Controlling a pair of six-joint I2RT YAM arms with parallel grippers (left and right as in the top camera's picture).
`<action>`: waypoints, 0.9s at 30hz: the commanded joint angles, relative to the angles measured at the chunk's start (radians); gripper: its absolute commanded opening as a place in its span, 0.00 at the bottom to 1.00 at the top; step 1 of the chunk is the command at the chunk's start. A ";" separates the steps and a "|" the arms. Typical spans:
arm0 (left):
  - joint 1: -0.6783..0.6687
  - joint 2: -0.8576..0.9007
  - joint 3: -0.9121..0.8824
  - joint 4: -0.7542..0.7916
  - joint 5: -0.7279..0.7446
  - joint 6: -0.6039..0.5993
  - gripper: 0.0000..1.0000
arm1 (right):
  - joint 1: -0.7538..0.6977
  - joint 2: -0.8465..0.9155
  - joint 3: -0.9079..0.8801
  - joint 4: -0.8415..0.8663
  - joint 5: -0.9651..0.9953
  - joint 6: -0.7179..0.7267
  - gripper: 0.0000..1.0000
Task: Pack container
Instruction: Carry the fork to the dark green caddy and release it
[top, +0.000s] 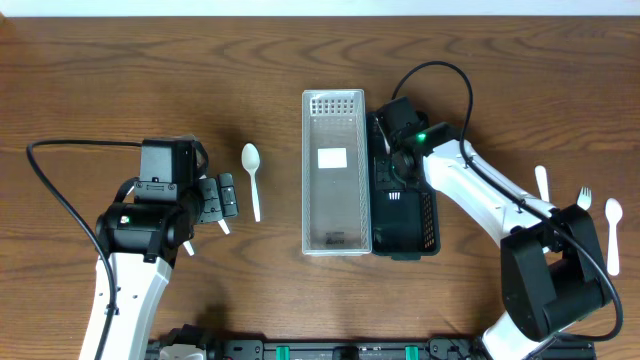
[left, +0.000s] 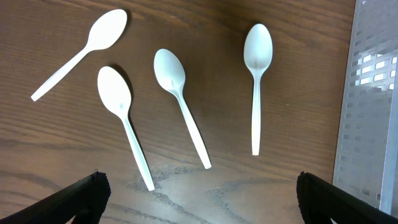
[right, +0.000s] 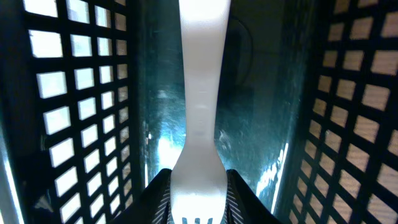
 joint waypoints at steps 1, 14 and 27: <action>0.005 0.002 0.005 -0.003 -0.008 0.003 0.98 | 0.013 -0.013 0.010 0.004 0.003 -0.023 0.33; 0.005 0.002 0.005 -0.003 -0.008 0.003 0.98 | -0.072 -0.224 0.197 -0.142 0.069 -0.082 0.61; 0.005 0.002 0.005 -0.003 -0.008 0.003 0.98 | -0.708 -0.453 0.215 -0.346 0.005 -0.305 0.92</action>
